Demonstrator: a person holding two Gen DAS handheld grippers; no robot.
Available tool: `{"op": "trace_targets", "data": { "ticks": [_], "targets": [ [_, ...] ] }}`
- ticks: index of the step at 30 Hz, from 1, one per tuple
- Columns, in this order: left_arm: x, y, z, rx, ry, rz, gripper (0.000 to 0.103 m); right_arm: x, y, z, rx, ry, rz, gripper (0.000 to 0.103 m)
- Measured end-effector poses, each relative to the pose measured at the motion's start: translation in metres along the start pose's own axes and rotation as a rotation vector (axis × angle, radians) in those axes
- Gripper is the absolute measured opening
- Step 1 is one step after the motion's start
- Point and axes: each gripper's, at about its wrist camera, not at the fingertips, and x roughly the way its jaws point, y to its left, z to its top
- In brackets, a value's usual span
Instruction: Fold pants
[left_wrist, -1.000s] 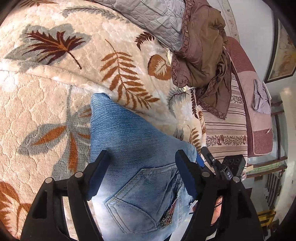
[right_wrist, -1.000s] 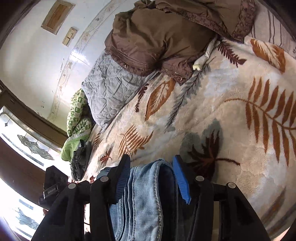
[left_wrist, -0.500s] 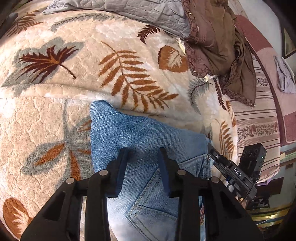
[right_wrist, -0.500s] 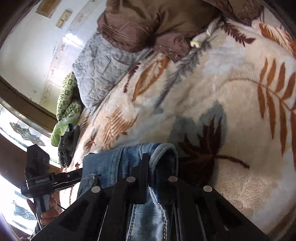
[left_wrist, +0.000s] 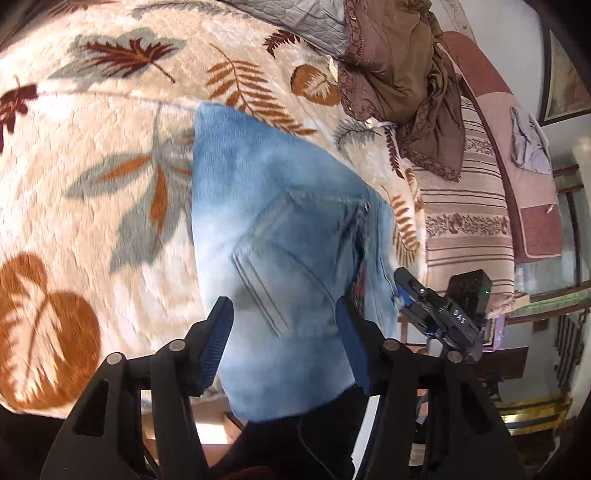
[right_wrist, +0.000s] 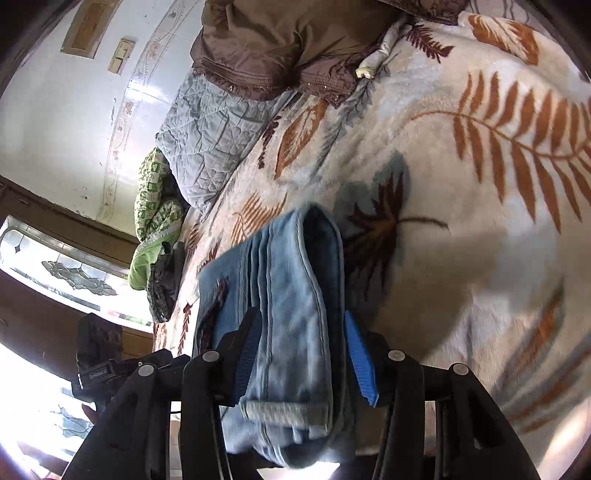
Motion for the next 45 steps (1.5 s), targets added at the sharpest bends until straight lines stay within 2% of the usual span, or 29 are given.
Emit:
{"op": "trace_targets", "data": {
  "ticks": [2,3,4,5,8,10,11,12,13,14,15,17,19,21,24,27,29,30,32,33,36,38,39,41,45],
  "targets": [
    [0.008,0.003,-0.019,-0.03,0.032,-0.064,0.071,0.002,-0.004,-0.016,0.033,0.018,0.063,0.049],
    [0.016,0.002,-0.023,-0.039,0.056,-0.061,0.072,0.006,-0.004,-0.022,0.03,0.021,0.059,0.048],
    [0.023,0.0,-0.027,-0.039,0.073,-0.028,0.071,0.008,0.001,-0.026,0.001,0.018,0.038,0.035],
    [0.025,-0.004,-0.03,-0.032,0.073,0.003,0.07,0.006,0.012,-0.028,-0.05,0.008,0.014,0.027],
    [0.017,-0.021,-0.037,0.039,0.021,0.064,0.067,-0.024,0.057,-0.037,-0.221,-0.106,0.047,0.021],
    [0.024,-0.021,-0.039,0.055,0.026,0.1,0.063,-0.037,0.069,-0.04,-0.29,-0.147,0.024,0.021],
    [0.029,-0.018,-0.039,0.044,0.036,0.119,0.063,-0.034,0.066,-0.041,-0.293,-0.126,-0.002,0.021],
    [0.035,-0.014,-0.039,0.035,0.045,0.135,0.063,-0.024,0.057,-0.042,-0.278,-0.089,-0.064,0.021],
    [0.04,-0.011,-0.039,0.035,0.053,0.149,0.063,-0.01,0.046,-0.043,-0.256,-0.025,-0.119,0.022],
    [0.042,-0.009,-0.04,0.038,0.059,0.157,0.063,0.0,0.035,-0.046,-0.225,0.019,-0.14,0.023],
    [0.041,-0.009,-0.04,0.04,0.059,0.153,0.063,0.001,0.027,-0.049,-0.19,0.02,-0.125,0.025],
    [0.033,-0.014,-0.042,0.053,0.052,0.15,0.063,-0.013,0.025,-0.048,-0.131,-0.012,-0.057,0.031],
    [0.023,-0.018,-0.047,0.054,0.056,0.109,0.061,-0.034,0.032,-0.05,-0.126,-0.083,-0.046,0.032],
    [0.015,-0.027,-0.052,0.065,0.049,0.071,0.061,-0.055,0.049,-0.055,-0.191,-0.159,-0.058,0.032],
    [0.008,-0.046,-0.057,0.117,0.014,0.036,0.061,-0.071,0.074,-0.068,-0.296,-0.226,-0.018,0.032],
    [0.018,-0.058,-0.057,0.181,0.0,0.086,0.061,-0.064,0.085,-0.075,-0.359,-0.24,-0.052,0.027],
    [0.034,-0.052,-0.054,0.168,0.028,0.112,0.061,-0.065,0.084,-0.076,-0.35,-0.292,-0.112,0.025],
    [0.042,-0.049,-0.052,0.16,0.043,0.128,0.061,-0.068,0.084,-0.074,-0.344,-0.308,-0.094,0.025],
    [0.051,-0.046,-0.051,0.166,0.05,0.145,0.061,-0.064,0.088,-0.069,-0.347,-0.26,-0.043,0.028],
    [0.053,-0.047,-0.051,0.174,0.049,0.153,0.061,-0.06,0.09,-0.069,-0.361,-0.241,-0.059,0.028],
    [0.057,-0.048,-0.052,0.197,0.044,0.177,0.061,-0.03,0.083,-0.07,-0.396,-0.149,-0.154,0.028],
    [0.058,-0.044,-0.052,0.192,0.045,0.17,0.061,-0.002,0.059,-0.066,-0.323,-0.038,-0.237,0.027],
    [0.057,-0.042,-0.051,0.193,0.047,0.164,0.061,0.008,0.047,-0.065,-0.299,-0.006,-0.244,0.026],
    [0.055,-0.04,-0.052,0.194,0.046,0.16,0.061,0.013,0.039,-0.064,-0.287,-0.014,-0.226,0.027],
    [0.05,-0.042,-0.053,0.188,0.041,0.158,0.061,0.01,0.048,-0.06,-0.298,0.007,-0.25,0.03]
  ]
}}
